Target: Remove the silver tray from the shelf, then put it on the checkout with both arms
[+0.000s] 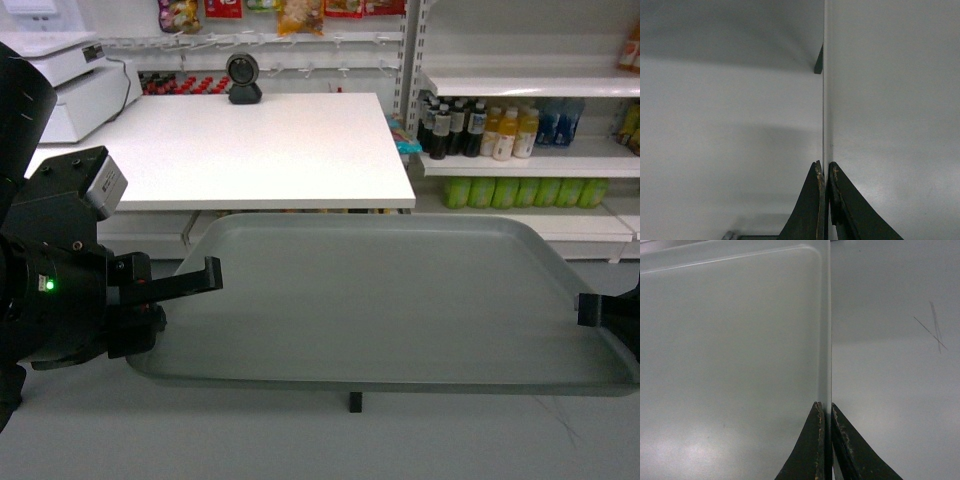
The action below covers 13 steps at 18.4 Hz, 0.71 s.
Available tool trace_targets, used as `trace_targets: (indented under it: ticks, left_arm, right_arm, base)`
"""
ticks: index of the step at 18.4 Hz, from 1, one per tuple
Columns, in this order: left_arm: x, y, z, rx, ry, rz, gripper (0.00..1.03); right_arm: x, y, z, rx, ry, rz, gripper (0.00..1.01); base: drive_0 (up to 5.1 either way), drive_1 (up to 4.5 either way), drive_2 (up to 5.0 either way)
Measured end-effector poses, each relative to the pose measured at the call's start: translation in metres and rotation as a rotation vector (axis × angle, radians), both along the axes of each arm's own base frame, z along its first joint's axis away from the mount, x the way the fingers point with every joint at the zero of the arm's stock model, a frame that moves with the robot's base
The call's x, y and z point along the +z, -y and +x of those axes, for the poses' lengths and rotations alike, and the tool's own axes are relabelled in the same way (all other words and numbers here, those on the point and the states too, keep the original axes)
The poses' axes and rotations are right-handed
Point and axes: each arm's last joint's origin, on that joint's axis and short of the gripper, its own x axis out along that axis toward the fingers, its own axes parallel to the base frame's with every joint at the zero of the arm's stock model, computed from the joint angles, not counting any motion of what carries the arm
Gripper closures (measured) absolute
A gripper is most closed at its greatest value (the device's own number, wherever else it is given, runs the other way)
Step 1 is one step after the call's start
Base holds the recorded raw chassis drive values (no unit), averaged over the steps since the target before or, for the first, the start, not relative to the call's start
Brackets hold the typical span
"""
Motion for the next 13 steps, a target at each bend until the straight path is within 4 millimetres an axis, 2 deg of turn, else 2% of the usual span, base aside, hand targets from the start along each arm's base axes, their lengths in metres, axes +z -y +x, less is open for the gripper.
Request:
trace_targets:
  ticks: [5, 10, 13]
  left_arm:
    - [-0.0001, 0.0001, -0.0002, 0.000, -0.002, 0.000, 1.00]
    - [-0.0002, -0.0019, 0.0003, 0.006, -0.003, 0.001, 1.00]
    - [0.0001, -0.0011, 0.0003, 0.005, 0.001, 0.000, 1.00]
  right_arm:
    - [0.0001, 0.0000, 0.0000, 0.000, 0.001, 0.000, 0.99]
    - [0.0005, -0.0020, 0.0002, 0.006, 0.005, 0.005, 0.99]
    - [0.0008, -0.0015, 0.0000, 0.003, 0.005, 0.004, 0.99]
  base:
    - [-4.9, 2.90, 1.9]
    - [0.0, 0.00, 0.0]
    - [-0.1, 3.78, -4.0]
